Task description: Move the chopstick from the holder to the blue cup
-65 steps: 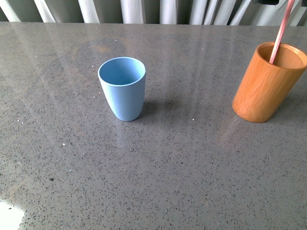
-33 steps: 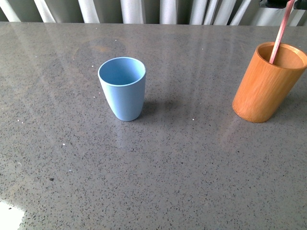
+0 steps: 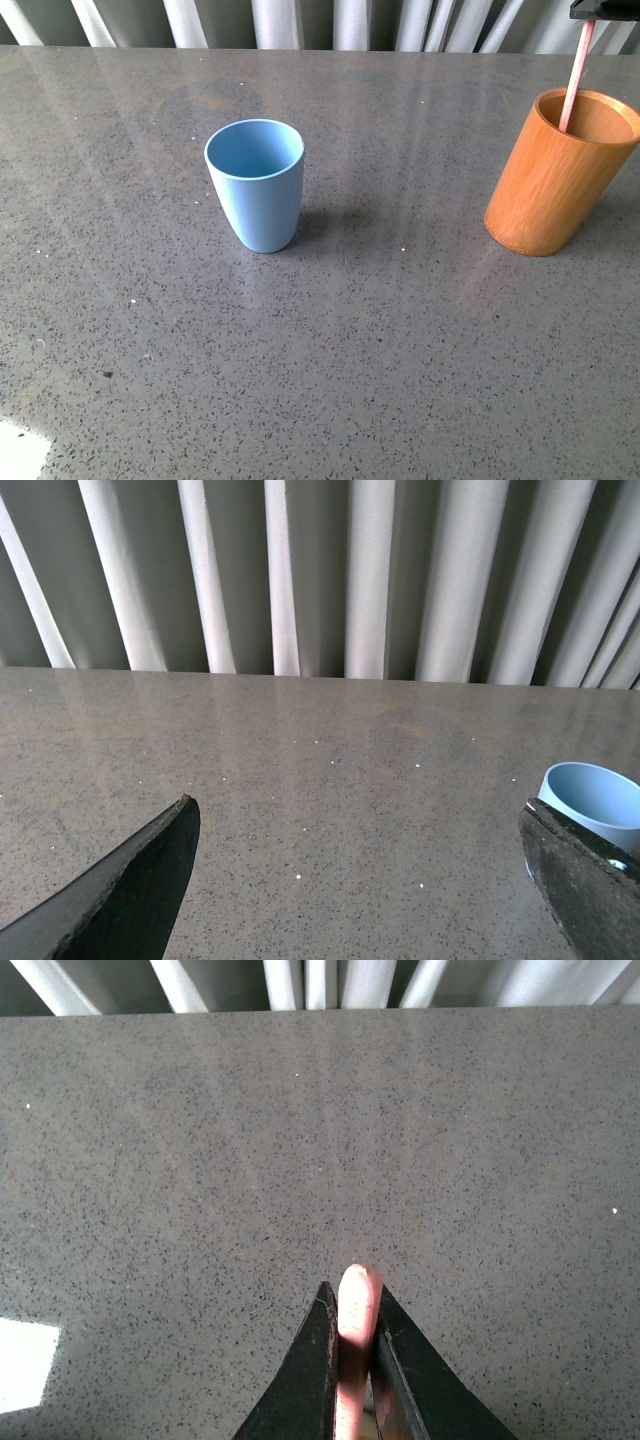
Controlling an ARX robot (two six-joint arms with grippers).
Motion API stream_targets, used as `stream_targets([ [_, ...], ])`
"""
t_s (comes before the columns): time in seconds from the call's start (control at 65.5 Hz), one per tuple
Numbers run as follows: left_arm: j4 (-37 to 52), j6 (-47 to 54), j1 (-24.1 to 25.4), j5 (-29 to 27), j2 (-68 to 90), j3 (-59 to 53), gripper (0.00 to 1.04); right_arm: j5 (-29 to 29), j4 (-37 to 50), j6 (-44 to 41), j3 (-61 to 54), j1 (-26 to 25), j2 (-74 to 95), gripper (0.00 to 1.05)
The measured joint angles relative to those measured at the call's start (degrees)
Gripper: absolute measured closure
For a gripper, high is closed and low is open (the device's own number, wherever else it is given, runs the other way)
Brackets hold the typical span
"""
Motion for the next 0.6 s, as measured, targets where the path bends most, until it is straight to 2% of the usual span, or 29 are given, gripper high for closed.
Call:
stream_targets([
  [0.397,0.00,0.00,0.00,0.00,0.00,0.00,0.09,-0.72,0.04,0.20,-0.11,-1.53,-1.53,1.01],
  [0.596,0.00,-0.02,0.00,0.00,-0.02,0.00,0.09,-3.13,-1.18,1.64,-0.09,-4.79,-10.45,1.01],
])
